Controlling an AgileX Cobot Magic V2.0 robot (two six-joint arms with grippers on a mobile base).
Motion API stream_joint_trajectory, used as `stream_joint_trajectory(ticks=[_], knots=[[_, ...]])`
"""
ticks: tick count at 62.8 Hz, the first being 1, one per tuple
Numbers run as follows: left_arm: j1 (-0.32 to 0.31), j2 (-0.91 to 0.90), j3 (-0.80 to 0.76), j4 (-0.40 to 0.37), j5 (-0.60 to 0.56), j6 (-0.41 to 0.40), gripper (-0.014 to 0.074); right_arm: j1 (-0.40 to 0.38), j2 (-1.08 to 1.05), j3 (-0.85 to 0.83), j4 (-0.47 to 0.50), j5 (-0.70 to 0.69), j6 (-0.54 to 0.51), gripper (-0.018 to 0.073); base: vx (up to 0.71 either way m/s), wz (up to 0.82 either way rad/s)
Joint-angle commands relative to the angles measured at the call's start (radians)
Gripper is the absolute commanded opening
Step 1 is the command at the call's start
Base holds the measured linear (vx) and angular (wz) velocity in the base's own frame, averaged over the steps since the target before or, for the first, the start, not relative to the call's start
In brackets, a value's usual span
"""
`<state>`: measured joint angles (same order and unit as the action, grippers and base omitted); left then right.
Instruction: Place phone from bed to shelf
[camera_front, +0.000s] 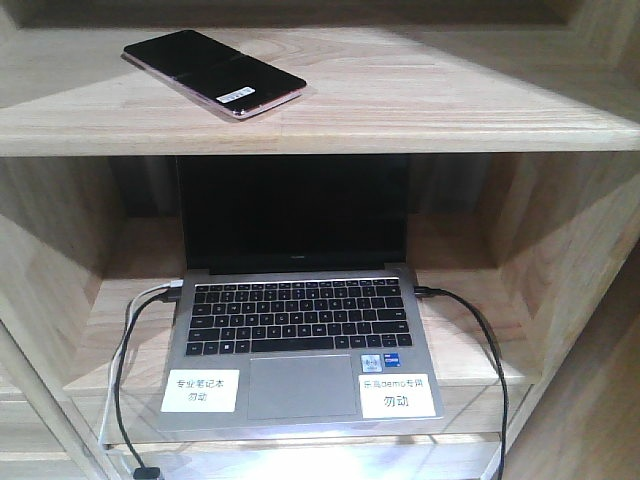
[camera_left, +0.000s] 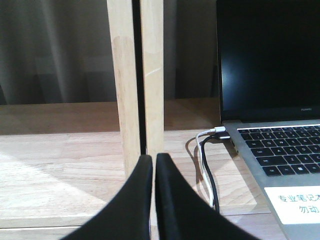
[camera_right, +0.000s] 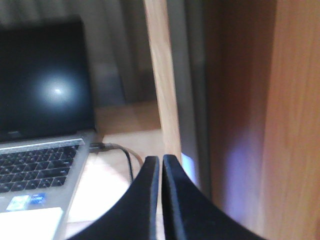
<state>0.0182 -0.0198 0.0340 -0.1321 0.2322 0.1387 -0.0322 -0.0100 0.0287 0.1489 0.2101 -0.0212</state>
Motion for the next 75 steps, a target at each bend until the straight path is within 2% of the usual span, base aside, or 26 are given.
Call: stream_joint_trajectory(ticks=[1,11,31,75], knots=[[-0.003,-0.006,0.002,-0.006,-0.073,-0.004,0.0001,-0.004,-0.008,0.007,-0.092,-0.113,0.028,-0.0008,0.0,0.0],[-0.003,-0.006,0.002,-0.006,-0.073,-0.004,0.0001,-0.001,-0.008,0.007,-0.163,-0.136,0.039,-0.0008,0.0,0.0],[-0.003,-0.006,0.002,-0.006,-0.073,-0.004,0.0001,0.076,-0.008,0.007,-0.163,-0.141,0.021,-0.0008,0.0,0.0],[-0.003,-0.006,0.002,-0.006,-0.073,-0.004,0.0001,0.076,-0.008,0.007,-0.161,-0.141,0.021,-0.0008,0.0,0.0]])
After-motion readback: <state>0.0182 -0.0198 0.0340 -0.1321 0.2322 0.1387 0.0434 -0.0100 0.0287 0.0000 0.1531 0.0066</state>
